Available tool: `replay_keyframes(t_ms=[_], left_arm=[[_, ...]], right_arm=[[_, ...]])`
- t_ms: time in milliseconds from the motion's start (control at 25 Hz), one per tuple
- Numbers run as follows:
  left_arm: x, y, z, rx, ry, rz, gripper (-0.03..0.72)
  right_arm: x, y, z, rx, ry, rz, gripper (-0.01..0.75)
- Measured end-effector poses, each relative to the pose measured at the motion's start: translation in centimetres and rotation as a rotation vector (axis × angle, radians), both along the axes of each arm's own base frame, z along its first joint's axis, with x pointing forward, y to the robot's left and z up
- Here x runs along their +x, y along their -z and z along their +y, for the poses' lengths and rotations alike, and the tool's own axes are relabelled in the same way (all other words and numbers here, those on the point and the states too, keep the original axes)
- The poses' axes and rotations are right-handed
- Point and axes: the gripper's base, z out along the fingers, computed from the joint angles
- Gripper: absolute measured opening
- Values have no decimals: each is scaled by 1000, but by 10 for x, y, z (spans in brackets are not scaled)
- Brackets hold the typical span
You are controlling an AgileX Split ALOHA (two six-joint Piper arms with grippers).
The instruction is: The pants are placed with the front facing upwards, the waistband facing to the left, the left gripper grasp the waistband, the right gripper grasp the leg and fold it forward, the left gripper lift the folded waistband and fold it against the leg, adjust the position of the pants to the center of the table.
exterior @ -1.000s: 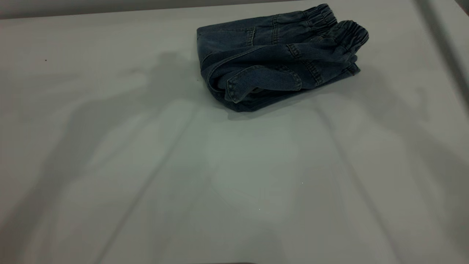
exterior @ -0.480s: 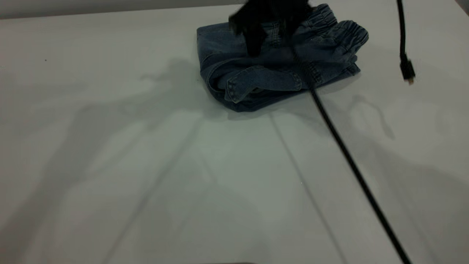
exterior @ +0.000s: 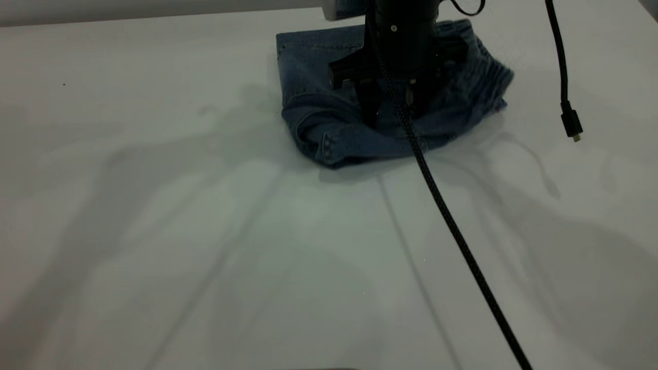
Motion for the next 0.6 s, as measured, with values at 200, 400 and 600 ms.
replay_keyframes(t_ms=[200,400,600], left_arm=[[0,0,0,0,4,2,582],[-1,0,0,6,14,-7,582],[-4,0,-1,16,52,-1,582]], right_arm=[[-13,-1,6,64,95,166,388],[-18,-4,16,179,177,243,388],[-15,-16,19,207,151,240,388]])
